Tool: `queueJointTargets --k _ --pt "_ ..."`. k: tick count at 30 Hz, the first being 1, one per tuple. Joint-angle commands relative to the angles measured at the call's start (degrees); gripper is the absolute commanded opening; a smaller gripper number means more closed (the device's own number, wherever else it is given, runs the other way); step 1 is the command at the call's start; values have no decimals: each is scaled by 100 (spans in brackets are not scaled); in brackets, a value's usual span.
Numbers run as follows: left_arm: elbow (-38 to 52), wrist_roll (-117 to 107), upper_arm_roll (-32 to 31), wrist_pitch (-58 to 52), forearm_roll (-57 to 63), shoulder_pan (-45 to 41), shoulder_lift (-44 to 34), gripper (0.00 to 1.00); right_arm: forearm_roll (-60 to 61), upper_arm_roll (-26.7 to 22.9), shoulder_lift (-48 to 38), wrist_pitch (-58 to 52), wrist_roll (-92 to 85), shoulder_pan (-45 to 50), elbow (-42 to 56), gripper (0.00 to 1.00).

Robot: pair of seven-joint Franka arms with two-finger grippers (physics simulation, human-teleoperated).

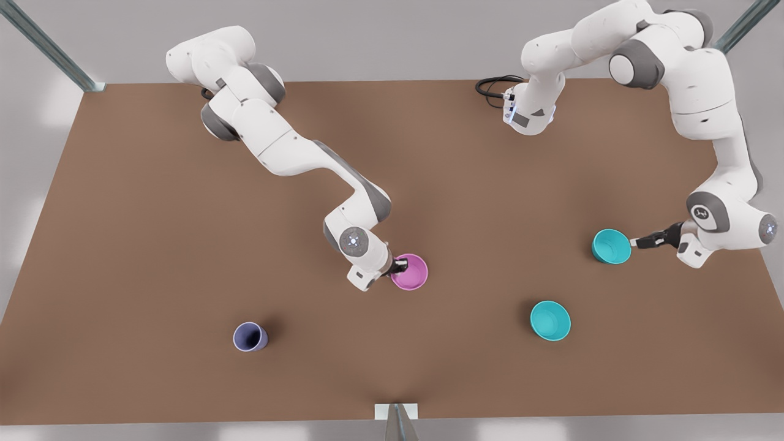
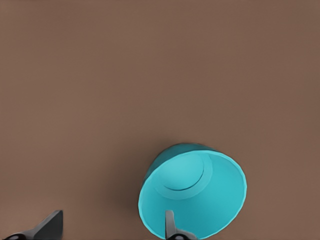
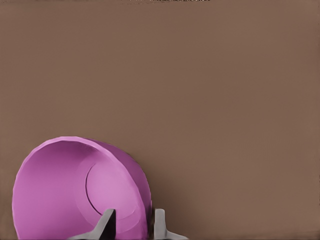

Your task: Stack the blue bowl on the pink bowl

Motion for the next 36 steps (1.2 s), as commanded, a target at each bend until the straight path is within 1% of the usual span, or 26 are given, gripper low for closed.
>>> queueJointTargets --k 1,5,7,8,9,10,11,12,13,15,16,18,19,21,23,24,25,26,27,28,29,31,32,33,35,36 --pt "-102 2023 0 860 -195 -12 30 100 -38 -12 -8 199 2086 0 -3 100" --pt "-488 2014 0 825 -450 -30 91 100 -29 -12 -87 199 1901 -114 14 100" --pt "-541 2014 0 807 -450 -65 109 100 -65 -12 -412 -29 1420 -544 -82 100" --pt "-541 2014 -18 807 -459 -83 188 100 58 41 -860 -1133 507 -1027 -232 100" --pt "-541 2014 -18 825 -599 -83 232 100 102 321 -1229 -2382 -644 -1712 -232 100" --pt "-541 2005 -18 816 -599 -126 232 89 102 402 -1520 -3324 -1955 -2293 -214 100" --pt "-541 1988 -18 807 -608 -144 232 58 94 402 -1748 -4019 -3290 -2926 -188 100" --pt "-541 1979 -18 798 -608 -153 223 44 41 393 -1950 -4608 -4215 -3401 -170 100" --pt "-541 1917 -18 790 -599 -197 197 37 -108 375 -2144 -5232 -4646 -3674 -83 100" --pt "-532 1900 -9 728 -608 -197 179 26 -310 366 -2214 -6208 -4831 -3709 717 100" --pt "-532 1821 -18 667 -599 -206 153 21 -372 323 -2241 -6209 -4832 -3701 752 100" --pt "-524 1759 -9 640 -599 -241 135 21 -855 322 -2302 -6261 -4823 -3613 822 100" --pt "-515 1540 -18 605 -599 -258 100 21 -864 340 -2294 -6525 -4849 -3648 1288 100" --pt "-488 1074 -27 289 -555 -452 -93 21 -873 252 -2373 -6508 -4858 -3727 1385 100" --pt "-453 222 -18 -431 -511 -777 -471 21 -864 -828 -2654 -6420 -5104 -3139 1446 100" --pt "-453 -349 0 -880 -511 -1163 -690 21 -856 -917 -3197 -6017 -5227 -3112 1185 100" --pt "-453 -894 -9 -1065 -511 -1480 -831 21 -882 -926 -3866 -5524 -5209 -3121 437 100" --pt "-444 -1483 -35 -1082 -511 -1927 -875 21 -961 -926 -4209 -5462 -5166 -3112 287 100" --pt "-190 -2309 -35 -1091 -555 -2648 -805 21 -917 -926 -4631 -5453 -5165 -3147 -284 100" --pt "275 -3117 -202 -1258 -695 -2957 -648 21 -935 -926 -4877 -5400 -5069 -3164 -512 100" --pt "1093 -3944 -712 -1522 -775 -2966 -199 21 -926 -926 -5018 -5207 -4788 -3173 -724 100" --pt "2156 -5157 -1380 -1443 -757 -3036 530 21 -873 -1330 -4729 -5136 -4770 -2839 -663 100" --pt "2851 -5755 -1433 -1355 -766 -3308 943 21 -847 -1339 -4640 -5058 -4770 -2910 -671 100" --pt "3089 -5958 -1433 -1294 -766 -3440 1102 21 -847 -1339 -4623 -5022 -4770 -2927 -706 100" --pt "3168 -6476 -1433 -239 -740 -3862 1383 21 -847 -1339 -4596 -5031 -4761 -2910 -707 100" --pt "3370 -6669 -1433 -186 -749 -3924 1541 21 -838 -1330 -4500 -5005 -4761 -2927 -654 100"
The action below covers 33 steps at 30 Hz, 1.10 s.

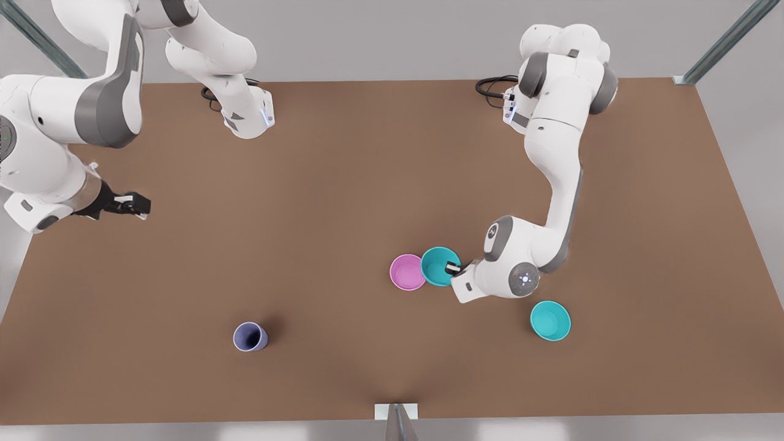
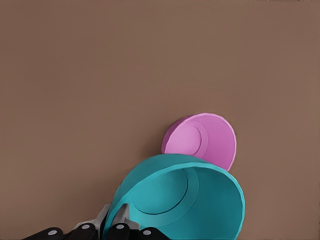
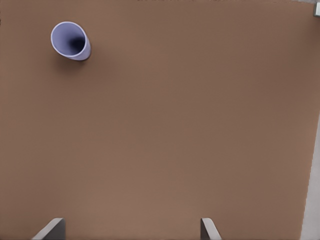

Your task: Stack the blue bowl on the pink bowl

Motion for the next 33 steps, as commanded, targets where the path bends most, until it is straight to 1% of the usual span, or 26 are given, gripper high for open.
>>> queueJointTargets --k 1,2,8,12,20,24,32,33 --pt "192 -4965 -8 512 -38 -151 165 21 141 -5 121 193 -1129 -2 30 100" --pt "192 -5062 -26 538 -55 -160 165 21 115 -14 121 457 -1138 -2 13 100" --pt "131 -5343 -114 512 -47 -265 235 21 79 -14 130 237 -1129 15 22 100" --pt "122 -5466 -360 442 -46 -265 244 21 141 -5 183 229 -1138 -2 30 100" --pt "104 -5466 -369 459 -20 -265 367 21 123 -14 192 229 -1138 -2 30 100" --pt "-54 -5457 -377 459 -11 -318 314 21 123 -14 209 229 -1138 -2 30 100" --pt "-63 -5466 -369 433 -11 -397 297 21 123 -14 218 237 -1129 7 30 100" --pt "-80 -5370 -377 433 -2 -397 297 100 123 -14 218 237 -1129 7 30 100"
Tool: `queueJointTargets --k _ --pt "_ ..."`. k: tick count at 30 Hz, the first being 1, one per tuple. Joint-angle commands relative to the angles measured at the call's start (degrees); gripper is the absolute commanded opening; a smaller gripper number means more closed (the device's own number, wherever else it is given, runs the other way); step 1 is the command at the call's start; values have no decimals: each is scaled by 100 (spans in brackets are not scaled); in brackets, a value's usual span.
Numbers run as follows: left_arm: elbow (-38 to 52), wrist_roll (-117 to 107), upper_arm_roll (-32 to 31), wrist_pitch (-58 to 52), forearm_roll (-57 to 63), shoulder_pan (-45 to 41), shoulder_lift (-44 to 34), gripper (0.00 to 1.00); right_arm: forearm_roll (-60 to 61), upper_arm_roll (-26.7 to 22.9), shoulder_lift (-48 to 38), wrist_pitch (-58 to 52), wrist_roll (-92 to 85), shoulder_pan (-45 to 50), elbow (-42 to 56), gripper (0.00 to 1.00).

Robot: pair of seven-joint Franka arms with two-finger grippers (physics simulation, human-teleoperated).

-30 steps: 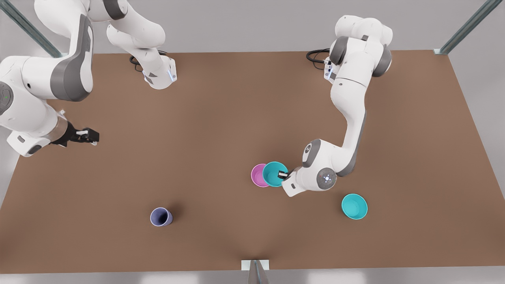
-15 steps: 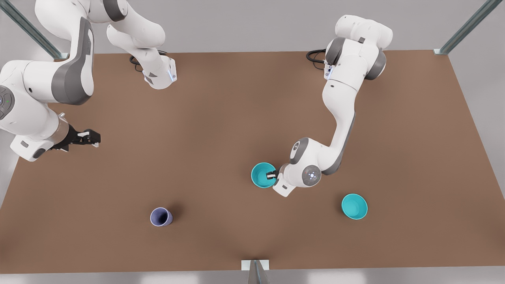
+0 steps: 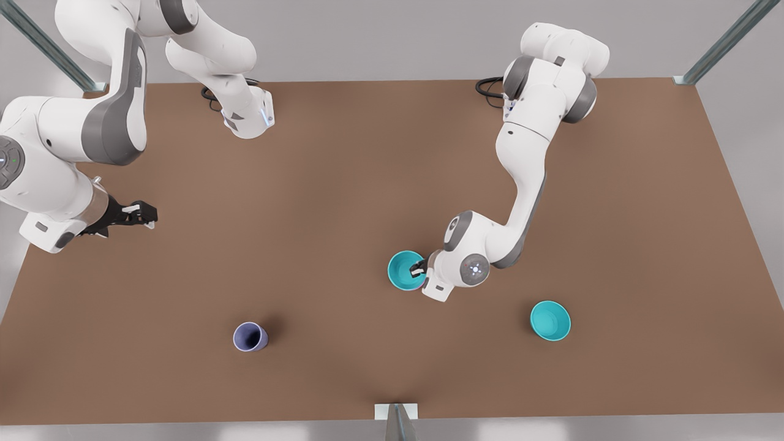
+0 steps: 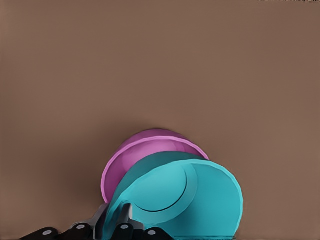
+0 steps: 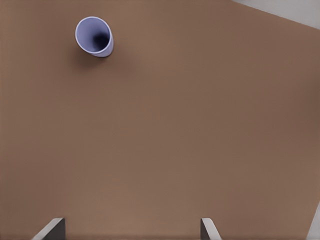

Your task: Stack the blue bowl on the pink bowl

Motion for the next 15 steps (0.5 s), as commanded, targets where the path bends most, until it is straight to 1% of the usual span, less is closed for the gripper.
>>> queueJointTargets --k 1,2,3,4,5,6,7,9,10,11,12,15 --pt "-12 -793 3 -85 15 0 -25 100 -1 0 -1 0 -175 0 3 100" --pt "-12 -810 29 -269 77 8 -104 100 -1 0 -1 0 -175 0 3 100" --pt "-12 -837 82 -662 452 43 -279 100 -1 0 -1 0 -175 0 3 100" --pt "-47 -749 748 -2175 1052 70 -1044 100 -1 0 -1 0 -175 0 3 100" --pt "6 531 1759 -3081 1088 105 -1808 100 8 0 -1 0 -175 0 3 100" --pt "32 1753 2349 -3407 1114 96 -2222 100 8 0 -1 0 -175 0 3 100" --pt "348 3293 2455 -4013 1834 70 -2495 100 8 0 -1 0 -184 0 3 100" --pt "832 3355 2403 -4655 1808 201 -2626 100 8 0 -1 0 -175 0 3 100" --pt "437 3356 1184 -4454 1869 1184 -3083 100 8 0 -1 0 -175 0 3 100" --pt "-309 3347 776 -3751 2221 1450 -3759 100 8 0 -1 0 -175 0 3 100" --pt "-373 3303 776 -3776 2169 1450 -3875 100 8 0 -1 -9 -175 0 3 100" --pt "-293 3320 768 -3900 2178 1450 -3796 100 8 0 -1 0 -175 0 3 100"
